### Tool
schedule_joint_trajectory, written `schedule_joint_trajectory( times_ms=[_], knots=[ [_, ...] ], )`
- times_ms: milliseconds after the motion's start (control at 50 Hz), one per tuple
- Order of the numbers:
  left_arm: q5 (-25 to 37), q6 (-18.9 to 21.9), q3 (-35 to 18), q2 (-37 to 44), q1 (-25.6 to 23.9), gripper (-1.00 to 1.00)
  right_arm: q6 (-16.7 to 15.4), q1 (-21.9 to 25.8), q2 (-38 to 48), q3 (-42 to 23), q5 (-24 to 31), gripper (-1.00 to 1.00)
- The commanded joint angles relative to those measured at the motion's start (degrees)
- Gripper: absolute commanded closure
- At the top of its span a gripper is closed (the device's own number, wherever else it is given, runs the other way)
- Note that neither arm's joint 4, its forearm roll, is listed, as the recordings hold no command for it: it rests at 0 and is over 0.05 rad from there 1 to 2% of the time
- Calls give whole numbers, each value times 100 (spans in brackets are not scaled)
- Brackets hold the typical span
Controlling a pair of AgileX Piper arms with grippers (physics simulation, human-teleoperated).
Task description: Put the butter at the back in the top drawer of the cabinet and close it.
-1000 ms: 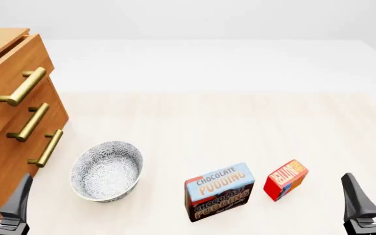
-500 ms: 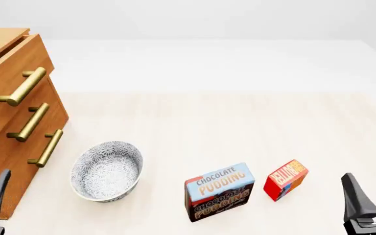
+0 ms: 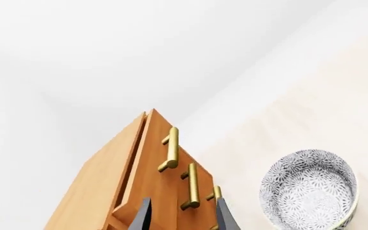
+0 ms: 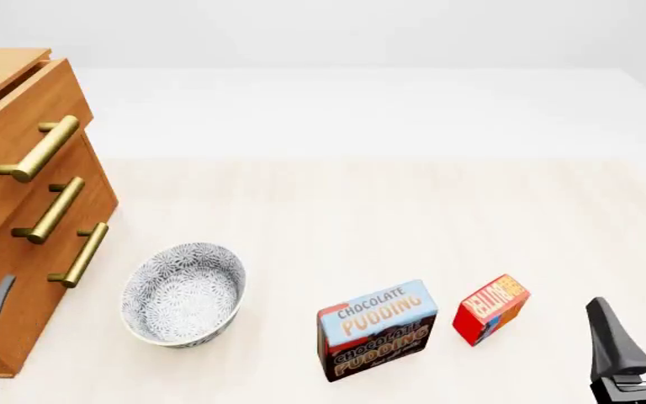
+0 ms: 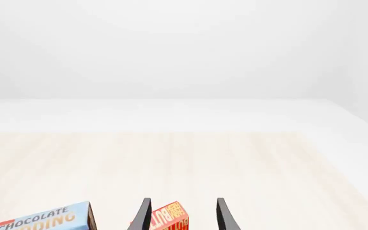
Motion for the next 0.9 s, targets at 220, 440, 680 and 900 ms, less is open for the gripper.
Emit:
schedule_joint_trajectory(
  times_ms=[220,440,680,900],
  knots=[
    [-419,707,-146,849,-97,-100,0,0,0,0,0,-100],
    [-671,972,-223,1126,-32,-100,0,0,0,0,0,-100],
    [-1210,1482,-276,1794,18,-100,0,0,0,0,0,-100],
    [-1497,1664,-60,1987,28,-100,0,0,0,0,0,-100]
  ],
)
